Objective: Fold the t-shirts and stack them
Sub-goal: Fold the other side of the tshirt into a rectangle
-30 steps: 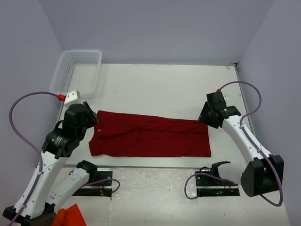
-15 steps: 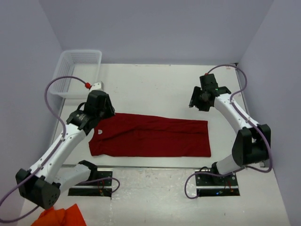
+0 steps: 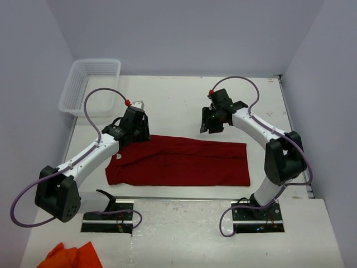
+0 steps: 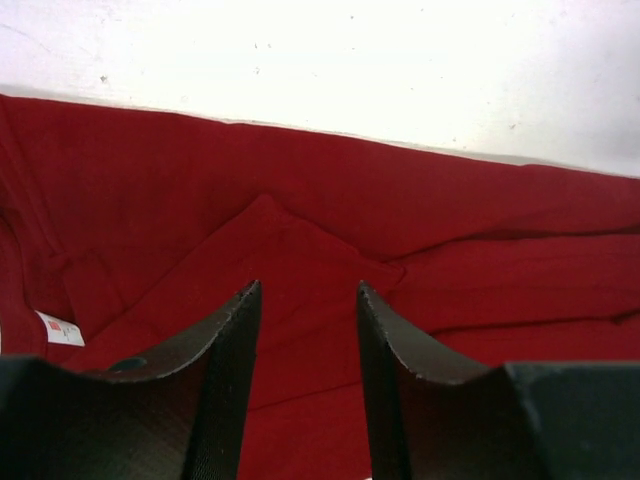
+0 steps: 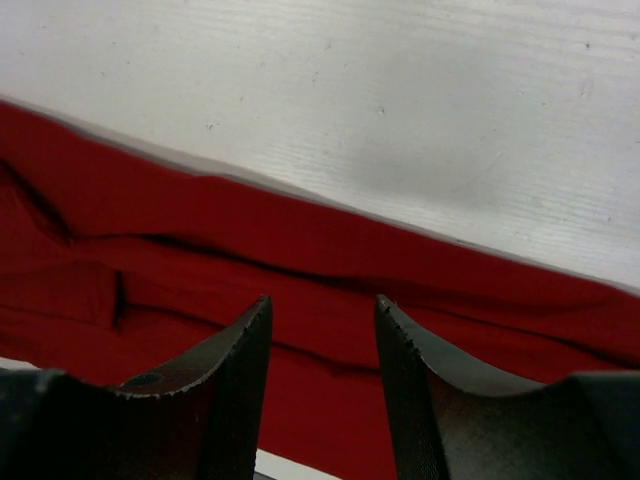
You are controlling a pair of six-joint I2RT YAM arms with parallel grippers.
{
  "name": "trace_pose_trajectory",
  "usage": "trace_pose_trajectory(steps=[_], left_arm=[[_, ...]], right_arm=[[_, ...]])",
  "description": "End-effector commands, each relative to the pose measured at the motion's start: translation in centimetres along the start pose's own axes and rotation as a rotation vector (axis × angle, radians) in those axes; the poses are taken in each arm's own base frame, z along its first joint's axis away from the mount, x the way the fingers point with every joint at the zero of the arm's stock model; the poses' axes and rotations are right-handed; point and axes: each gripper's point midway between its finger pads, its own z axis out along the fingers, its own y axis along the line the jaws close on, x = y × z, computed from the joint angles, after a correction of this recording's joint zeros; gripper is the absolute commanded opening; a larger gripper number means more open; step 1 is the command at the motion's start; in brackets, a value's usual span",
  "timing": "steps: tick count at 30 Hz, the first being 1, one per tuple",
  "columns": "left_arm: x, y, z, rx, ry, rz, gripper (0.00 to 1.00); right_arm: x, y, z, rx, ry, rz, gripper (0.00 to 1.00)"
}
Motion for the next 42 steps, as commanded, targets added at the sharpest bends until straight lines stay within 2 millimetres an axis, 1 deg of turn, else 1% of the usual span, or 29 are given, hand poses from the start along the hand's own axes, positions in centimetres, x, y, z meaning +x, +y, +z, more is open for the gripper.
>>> trace_pose_trajectory(steps=[1,2,4,5,6,8,9,13,15,22,24,29,32,34,37,38,39,42], left_arm=[[-1.4,-0.7,1.1,0.009,-0.035,0.038,0.45],[-1.0,-0.5,2.0,-0.011,-0.012,0.043,0.45],[-1.1,-0.3,2.9,-0.040,-0.002,0.055,0.45],[-0.5,0.0,3.9,-0.065,0.026,0.062,0.44],[-0.6,0.0,4.2,-0.074,0.029,0.063,0.44],[0.0,0.1,5.3,-0.088,0.056,0.069,0.43],[-0.1,0.1,5.6,-0.094,0.055,0.066,0.43],[0.2,0.6,6.8,-0.138,0.068,0.076,0.41],[-0.1,0.9,7.0,-0.158,0.058,0.080,0.41],[-0.4,1.6,7.8,-0.219,0.068,0.092,0.40],[0.1,1.5,8.1,-0.216,0.088,0.092,0.40],[1.2,2.0,8.7,-0.233,0.118,0.100,0.39],[1.6,2.1,8.9,-0.234,0.129,0.097,0.39],[1.8,2.0,8.9,-0.226,0.134,0.095,0.38],[2.4,2.2,9.1,-0.227,0.146,0.094,0.36],[2.5,2.1,9.1,-0.222,0.149,0.094,0.32],[2.6,2.2,9.1,-0.222,0.153,0.094,0.31],[2.8,2.1,9.1,-0.219,0.154,0.088,0.30]], right_arm=[[-1.6,1.3,-1.2,-0.049,-0.066,-0.023,0.47],[-2.0,1.6,-2.1,-0.055,-0.093,-0.026,0.47],[-1.9,1.5,-3.0,-0.051,-0.112,-0.026,0.47],[-2.3,1.5,-4.2,-0.051,-0.147,-0.030,0.47],[-2.3,1.4,-4.8,-0.050,-0.158,-0.031,0.47],[-2.4,1.3,-5.9,-0.048,-0.181,-0.039,0.47],[-2.6,1.3,-7.0,-0.043,-0.210,-0.041,0.48],[-2.8,1.1,-8.9,-0.044,-0.260,-0.055,0.48],[-2.6,1.0,-9.5,-0.046,-0.273,-0.055,0.49],[-2.3,-0.3,-9.9,-0.042,-0.278,-0.032,0.49],[-2.3,-0.6,-10.0,-0.042,-0.281,-0.026,0.49],[-2.5,-1.6,-10.7,-0.048,-0.299,-0.007,0.50],[-2.6,-2.1,-11.1,-0.055,-0.311,0.007,0.50],[-2.5,-2.6,-11.1,-0.049,-0.311,0.016,0.50],[-2.5,-2.6,-11.1,-0.055,-0.309,0.021,0.50],[-2.5,-2.6,-11.1,-0.057,-0.312,0.021,0.50],[-2.5,-2.5,-11.1,-0.061,-0.311,0.021,0.50],[-2.5,-2.7,-11.2,-0.057,-0.314,0.023,0.50]])
